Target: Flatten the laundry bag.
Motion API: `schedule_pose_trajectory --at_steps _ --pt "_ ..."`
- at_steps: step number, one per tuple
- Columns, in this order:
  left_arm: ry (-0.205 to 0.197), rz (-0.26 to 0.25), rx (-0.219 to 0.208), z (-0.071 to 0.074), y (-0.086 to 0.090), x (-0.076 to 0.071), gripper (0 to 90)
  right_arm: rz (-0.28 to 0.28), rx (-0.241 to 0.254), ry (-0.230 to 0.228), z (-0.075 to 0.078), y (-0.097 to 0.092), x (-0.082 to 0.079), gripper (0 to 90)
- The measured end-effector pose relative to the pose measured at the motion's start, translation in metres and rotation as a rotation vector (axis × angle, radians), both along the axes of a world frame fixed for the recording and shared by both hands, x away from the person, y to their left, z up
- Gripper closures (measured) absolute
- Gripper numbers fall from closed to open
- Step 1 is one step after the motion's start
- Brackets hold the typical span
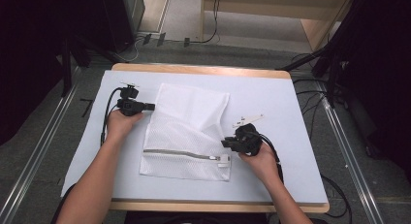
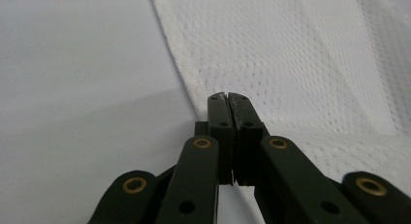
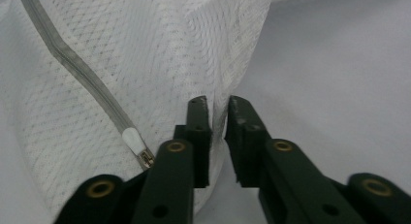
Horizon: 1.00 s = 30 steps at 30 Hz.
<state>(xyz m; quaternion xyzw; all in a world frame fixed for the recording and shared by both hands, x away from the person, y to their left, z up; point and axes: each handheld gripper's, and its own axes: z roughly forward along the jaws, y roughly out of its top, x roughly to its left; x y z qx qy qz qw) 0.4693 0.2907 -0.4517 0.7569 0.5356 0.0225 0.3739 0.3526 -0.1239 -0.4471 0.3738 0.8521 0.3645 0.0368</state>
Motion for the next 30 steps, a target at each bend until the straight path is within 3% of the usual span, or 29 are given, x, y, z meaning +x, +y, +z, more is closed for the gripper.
schedule_pose_trajectory --at_steps 4,11,20,28,30 --pt "0.0 -0.002 0.004 0.002 0.001 -0.001 87.4 -0.017 0.035 -0.021 0.006 -0.004 0.001 64.0" --pt "-0.01 -0.016 -0.002 0.013 0.004 -0.01 76.9 -0.035 0.062 -0.054 0.015 -0.006 0.008 59.9" --pt "-0.049 -0.054 0.003 0.032 0.004 -0.039 70.4 -0.054 0.067 -0.093 0.024 0.001 0.026 57.4" --pt "-0.051 -0.087 0.001 0.034 -0.005 -0.067 66.9 -0.108 0.08 -0.101 0.029 0.006 0.056 56.3" --pt "-0.045 -0.086 -0.003 0.033 -0.005 -0.073 65.2 -0.12 0.064 -0.096 0.028 0.009 0.064 55.9"
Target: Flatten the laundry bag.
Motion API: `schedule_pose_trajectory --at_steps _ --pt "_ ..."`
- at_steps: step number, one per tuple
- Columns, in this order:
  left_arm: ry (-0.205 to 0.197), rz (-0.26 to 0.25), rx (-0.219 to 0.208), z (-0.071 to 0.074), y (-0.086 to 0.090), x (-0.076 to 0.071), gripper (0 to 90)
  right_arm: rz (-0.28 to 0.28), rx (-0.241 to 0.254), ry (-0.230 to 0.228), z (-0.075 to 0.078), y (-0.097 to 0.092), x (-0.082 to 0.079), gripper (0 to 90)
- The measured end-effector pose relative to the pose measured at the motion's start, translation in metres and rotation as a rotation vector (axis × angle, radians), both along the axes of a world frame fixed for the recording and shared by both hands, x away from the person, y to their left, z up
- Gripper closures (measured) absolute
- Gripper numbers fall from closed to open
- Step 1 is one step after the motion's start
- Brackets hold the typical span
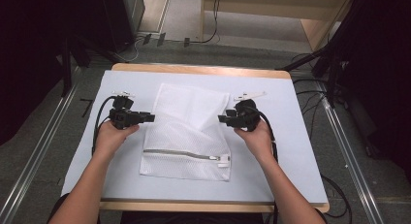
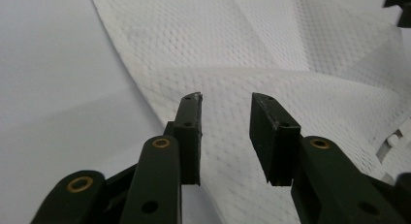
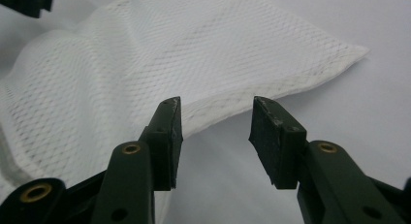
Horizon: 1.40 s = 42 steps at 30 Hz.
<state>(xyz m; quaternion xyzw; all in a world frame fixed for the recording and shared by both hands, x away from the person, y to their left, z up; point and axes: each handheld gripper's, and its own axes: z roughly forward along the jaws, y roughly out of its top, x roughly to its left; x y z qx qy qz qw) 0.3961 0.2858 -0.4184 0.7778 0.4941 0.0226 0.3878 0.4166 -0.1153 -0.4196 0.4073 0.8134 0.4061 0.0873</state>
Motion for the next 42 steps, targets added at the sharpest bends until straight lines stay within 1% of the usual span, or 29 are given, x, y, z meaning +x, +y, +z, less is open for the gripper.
schedule_pose_trajectory --at_steps 3,4,6,8,9,11,13,15,16,18,20,21,22,24,25,27,28,29,31,33,35,38,40,42 --pt "0.011 0.005 0.007 -0.002 0.002 -0.008 62.7 -0.017 -0.021 -0.008 -0.003 0.004 0.013 54.9" --pt "0.013 0.005 0.015 -0.003 0.003 -0.01 62.6 -0.025 -0.03 -0.003 -0.005 0.004 0.018 54.7" --pt "0.023 0.01 0.018 -0.007 0.005 -0.014 61.7 -0.041 -0.042 0.01 -0.01 0.004 0.027 54.9" --pt "0.032 0.007 0.034 -0.011 0.006 -0.016 61.4 -0.062 -0.042 0.02 -0.016 0.003 0.034 53.7" --pt "0.038 0.007 0.034 -0.014 0.006 -0.016 61.1 -0.068 -0.031 0.028 -0.019 0.002 0.037 53.3" --pt "0.043 0.006 0.046 -0.019 0.004 -0.014 60.4 -0.076 -0.029 0.049 -0.026 0.002 0.041 52.0" --pt "0.055 0.001 0.049 -0.023 0.002 -0.012 60.1 -0.078 -0.032 0.081 -0.036 0.003 0.044 52.2" --pt "0.062 -0.008 0.06 -0.025 0.0 -0.011 59.7 -0.077 -0.042 0.089 -0.042 0.005 0.045 53.3" --pt "0.065 -0.007 0.061 -0.026 -0.001 -0.011 59.7 -0.076 -0.055 0.09 -0.043 0.006 0.045 53.6" --pt "0.068 -0.01 0.067 -0.028 -0.003 -0.011 59.8 -0.075 -0.074 0.083 -0.048 0.008 0.045 55.5" --pt "0.077 -0.017 0.069 -0.03 -0.005 -0.01 60.6 -0.077 -0.084 0.067 -0.049 0.008 0.044 59.5" --pt "0.082 -0.022 0.074 -0.031 -0.005 -0.01 61.5 -0.078 -0.098 0.05 -0.049 0.008 0.043 63.2" --pt "0.079 -0.026 0.075 -0.031 -0.006 -0.01 63.3 -0.078 -0.115 0.029 -0.05 0.008 0.041 66.3" --pt "0.095 -0.026 0.065 -0.031 -0.007 -0.01 66.8 -0.087 -0.137 -0.01 -0.051 0.009 0.039 72.3" --pt "0.094 -0.03 0.069 -0.031 -0.008 -0.01 67.8 -0.09 -0.147 -0.018 -0.051 0.01 0.038 74.3" --pt "0.098 -0.034 0.072 -0.032 -0.01 -0.011 72.5 -0.087 -0.141 -0.007 -0.051 0.009 0.039 86.1" --pt "0.094 -0.038 0.076 -0.032 -0.011 -0.011 74.3 -0.083 -0.135 -0.003 -0.051 0.009 0.038 88.2" --pt "0.093 -0.042 0.082 -0.032 -0.011 -0.011 74.6 -0.081 -0.134 0.001 -0.05 0.009 0.039 89.1" --pt "0.096 -0.036 0.075 -0.032 -0.011 -0.011 74.8 -0.074 -0.132 0.006 -0.05 0.008 0.041 90.0" --pt "0.094 -0.043 0.077 -0.032 -0.011 -0.011 74.7 -0.085 -0.125 0.021 -0.049 0.006 0.042 90.0" --pt "0.095 -0.043 0.073 -0.032 -0.011 -0.011 73.6 -0.085 -0.126 0.022 -0.047 0.004 0.045 90.0" --pt "0.097 -0.04 0.069 -0.032 -0.011 -0.011 72.8 -0.089 -0.112 0.033 -0.044 0.0 0.055 90.0" --pt "0.095 -0.047 0.079 -0.032 -0.011 -0.011 72.3 -0.097 -0.1 0.046 -0.044 -0.002 0.062 90.0" --pt "0.097 -0.048 0.078 -0.031 -0.011 -0.011 71.7 -0.1 -0.1 0.042 -0.045 -0.002 0.067 90.0"
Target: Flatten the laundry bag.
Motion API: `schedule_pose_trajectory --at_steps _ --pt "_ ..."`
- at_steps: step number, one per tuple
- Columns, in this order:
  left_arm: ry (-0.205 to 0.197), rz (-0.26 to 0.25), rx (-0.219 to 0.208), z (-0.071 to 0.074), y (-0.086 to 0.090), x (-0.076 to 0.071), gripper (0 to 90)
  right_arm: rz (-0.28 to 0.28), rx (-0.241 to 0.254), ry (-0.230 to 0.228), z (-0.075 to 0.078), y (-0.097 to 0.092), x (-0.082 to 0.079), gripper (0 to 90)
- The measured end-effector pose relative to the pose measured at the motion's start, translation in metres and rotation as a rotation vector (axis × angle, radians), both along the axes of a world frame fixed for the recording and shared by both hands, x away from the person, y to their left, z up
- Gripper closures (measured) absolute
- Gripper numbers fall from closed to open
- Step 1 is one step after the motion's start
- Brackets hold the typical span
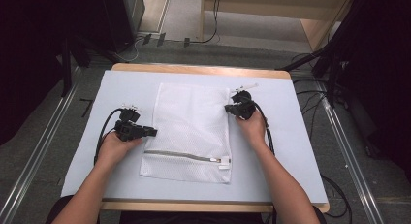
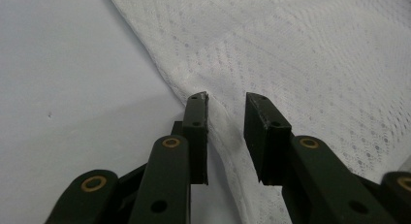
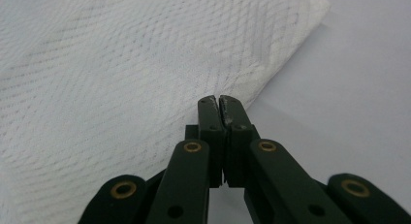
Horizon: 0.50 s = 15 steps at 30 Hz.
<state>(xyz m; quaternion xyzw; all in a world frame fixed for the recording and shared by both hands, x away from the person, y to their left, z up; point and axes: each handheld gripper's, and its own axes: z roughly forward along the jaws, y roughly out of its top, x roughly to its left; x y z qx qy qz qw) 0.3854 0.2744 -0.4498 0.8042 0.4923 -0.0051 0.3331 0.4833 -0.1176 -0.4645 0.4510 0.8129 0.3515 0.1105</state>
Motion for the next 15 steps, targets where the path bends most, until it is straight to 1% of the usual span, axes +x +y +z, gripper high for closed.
schedule_pose_trajectory --at_steps 1,2,5,9,13,15 --pt "0.0 0.0 -0.001 0.0 0.0 0.0 71.6 0.002 -0.001 0.001 -0.001 0.0 0.002 90.0" --pt "0.0 0.0 -0.003 0.0 0.0 0.0 71.5 0.001 -0.012 0.0 -0.001 0.0 0.004 90.0" --pt "-0.003 -0.002 -0.005 0.0 0.0 0.0 70.6 -0.01 -0.02 -0.013 -0.002 -0.001 0.009 90.0" --pt "-0.016 -0.009 0.005 0.0 -0.001 0.0 68.3 -0.027 -0.016 -0.012 -0.003 -0.001 0.012 89.6" --pt "-0.024 0.001 -0.001 0.001 0.0 0.001 66.3 -0.025 -0.03 -0.018 -0.003 0.0 0.013 89.7" --pt "-0.024 0.0 -0.003 0.001 0.0 0.001 65.8 -0.033 -0.04 -0.029 -0.004 -0.003 0.015 89.6"
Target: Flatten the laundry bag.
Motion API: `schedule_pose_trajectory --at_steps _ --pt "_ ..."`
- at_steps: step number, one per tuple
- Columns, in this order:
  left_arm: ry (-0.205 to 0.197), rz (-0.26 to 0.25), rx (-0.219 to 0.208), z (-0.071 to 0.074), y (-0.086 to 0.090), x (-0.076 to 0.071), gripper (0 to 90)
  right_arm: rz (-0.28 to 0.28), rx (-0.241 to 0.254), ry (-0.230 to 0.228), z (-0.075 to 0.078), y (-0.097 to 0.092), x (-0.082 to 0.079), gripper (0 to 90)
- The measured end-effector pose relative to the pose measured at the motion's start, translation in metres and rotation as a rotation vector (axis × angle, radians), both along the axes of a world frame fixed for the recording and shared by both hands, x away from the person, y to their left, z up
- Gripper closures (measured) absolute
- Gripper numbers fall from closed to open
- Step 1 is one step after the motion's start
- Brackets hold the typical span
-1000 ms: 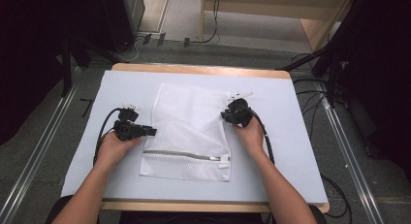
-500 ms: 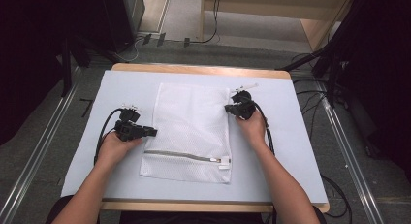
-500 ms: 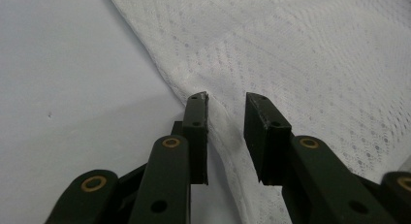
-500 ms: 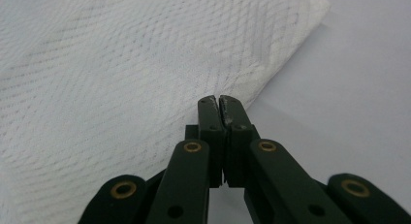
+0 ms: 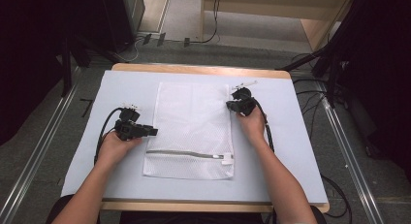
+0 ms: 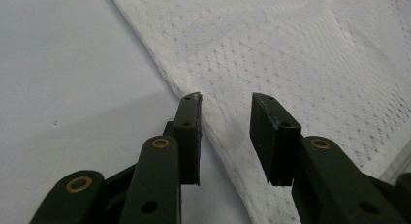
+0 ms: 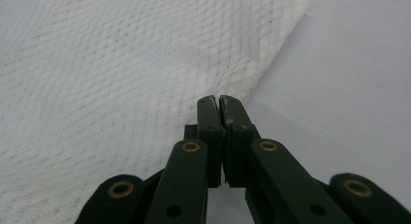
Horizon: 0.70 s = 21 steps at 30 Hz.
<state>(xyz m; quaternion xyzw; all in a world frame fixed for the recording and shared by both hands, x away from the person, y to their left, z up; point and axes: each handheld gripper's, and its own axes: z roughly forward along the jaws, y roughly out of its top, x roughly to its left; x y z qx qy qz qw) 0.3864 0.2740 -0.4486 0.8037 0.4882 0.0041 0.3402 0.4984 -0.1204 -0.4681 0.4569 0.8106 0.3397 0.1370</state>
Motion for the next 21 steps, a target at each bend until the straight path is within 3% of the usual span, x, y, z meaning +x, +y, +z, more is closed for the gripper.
schedule_pose_trajectory --at_steps 7,10,12,14,17,21 --pt "-0.012 -0.011 0.006 0.0 -0.004 0.0 63.7 -0.038 0.024 0.011 -0.001 -0.006 0.009 89.4" --pt "-0.015 -0.009 -0.002 0.001 -0.003 0.0 62.4 -0.041 0.032 0.012 -0.001 -0.006 0.008 81.8" --pt "-0.015 -0.008 -0.003 0.002 -0.003 0.0 61.4 -0.034 0.043 0.026 0.001 -0.006 0.007 78.9" --pt "-0.015 -0.009 -0.01 0.003 -0.004 0.001 60.6 -0.022 0.033 0.011 0.004 -0.008 0.004 76.1" --pt "-0.024 -0.015 -0.012 0.006 -0.005 0.001 58.4 -0.021 0.066 0.01 0.009 -0.011 -0.001 72.1" --pt "-0.031 -0.02 -0.019 0.007 -0.008 0.002 55.0 0.004 0.069 0.002 0.016 -0.013 -0.01 67.5"
